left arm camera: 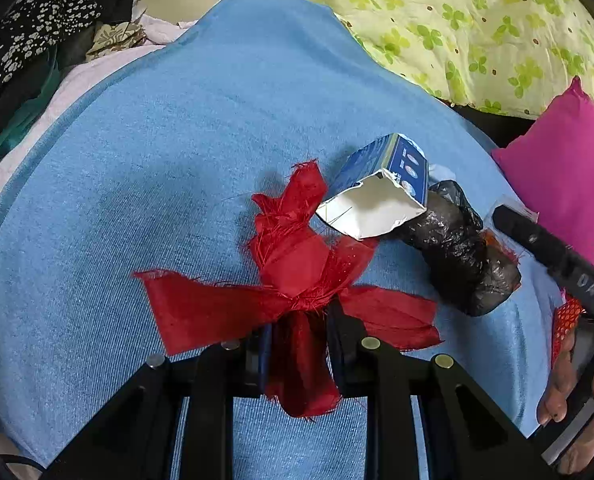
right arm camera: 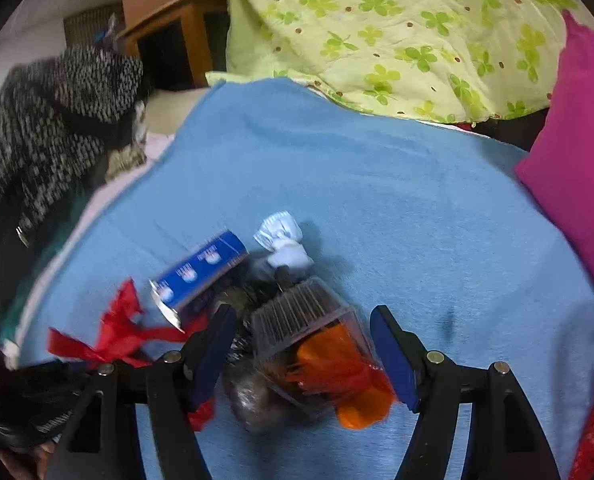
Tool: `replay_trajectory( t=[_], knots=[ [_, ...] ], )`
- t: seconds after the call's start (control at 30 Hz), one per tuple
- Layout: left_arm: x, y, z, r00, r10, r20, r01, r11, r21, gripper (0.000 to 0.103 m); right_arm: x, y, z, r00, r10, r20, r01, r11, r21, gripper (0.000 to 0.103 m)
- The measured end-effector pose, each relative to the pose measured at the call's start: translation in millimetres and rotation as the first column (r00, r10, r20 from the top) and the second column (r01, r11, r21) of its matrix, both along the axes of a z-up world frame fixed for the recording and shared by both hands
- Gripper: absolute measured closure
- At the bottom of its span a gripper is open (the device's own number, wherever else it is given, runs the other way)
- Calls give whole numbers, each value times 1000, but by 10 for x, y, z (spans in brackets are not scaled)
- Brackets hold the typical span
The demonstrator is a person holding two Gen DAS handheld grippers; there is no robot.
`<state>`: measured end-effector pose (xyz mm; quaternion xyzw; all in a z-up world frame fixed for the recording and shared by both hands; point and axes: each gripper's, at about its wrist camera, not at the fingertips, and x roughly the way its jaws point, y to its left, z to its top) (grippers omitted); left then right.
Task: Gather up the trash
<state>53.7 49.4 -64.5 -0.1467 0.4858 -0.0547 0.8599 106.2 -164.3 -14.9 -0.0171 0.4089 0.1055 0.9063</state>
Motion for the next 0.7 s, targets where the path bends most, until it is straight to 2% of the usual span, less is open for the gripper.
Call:
replay_trajectory(
  t=[0.13,0.17,0.2,0.43,0.7],
  knots=[
    [-5,-19,2,1000,-11,3,11,1000,-1,78,-34,-97,-38,1000,-14,22,14,1000,-6,31],
    [9,-27,6,1000,-16,5,16,1000,3,78,-38,-152,-22,999,-22,26,21,1000,17,32],
    [8,-23,7,1000,-19,7,19,1000,4,78,-42,-198,-1,999,-31,33,30,999,39,40],
    [2,31,-7,999,-32,11,32,999,-5,78,-138,-721,138,993,-117,32,106,964,245,40],
    [2,-5,14,999,-31,16,31,1000,8,78,-437,-1284,320,975,-203,88,158,919,360,41]
  ],
)
